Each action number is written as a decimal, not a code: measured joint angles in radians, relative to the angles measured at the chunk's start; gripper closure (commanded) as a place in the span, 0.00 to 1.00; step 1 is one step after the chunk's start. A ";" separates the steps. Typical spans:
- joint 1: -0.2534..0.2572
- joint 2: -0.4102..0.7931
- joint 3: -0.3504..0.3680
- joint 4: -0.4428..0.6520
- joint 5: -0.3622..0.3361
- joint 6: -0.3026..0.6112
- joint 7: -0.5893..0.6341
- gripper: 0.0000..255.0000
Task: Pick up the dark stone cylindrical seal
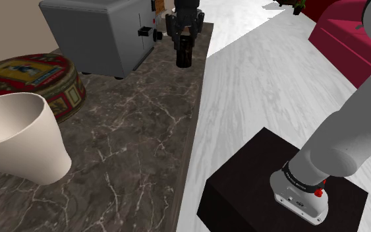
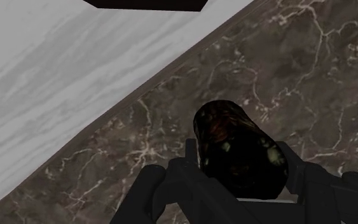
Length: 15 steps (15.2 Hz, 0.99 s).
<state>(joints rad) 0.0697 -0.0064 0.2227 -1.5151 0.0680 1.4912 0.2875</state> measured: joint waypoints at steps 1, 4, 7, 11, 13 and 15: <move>0.001 0.002 0.001 0.007 0.001 -0.007 0.001 1.00; 0.003 0.017 0.003 0.058 -0.001 -0.045 0.007 1.00; 0.005 0.036 0.005 0.124 -0.005 -0.092 0.012 1.00; 0.011 0.075 0.009 0.232 -0.013 -0.162 0.024 1.00; 0.011 0.089 0.009 0.278 -0.016 -0.193 0.026 1.00; 0.016 0.116 0.012 0.343 -0.022 -0.232 0.032 1.00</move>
<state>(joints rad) 0.0853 0.1096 0.2347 -1.1725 0.0457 1.2596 0.3199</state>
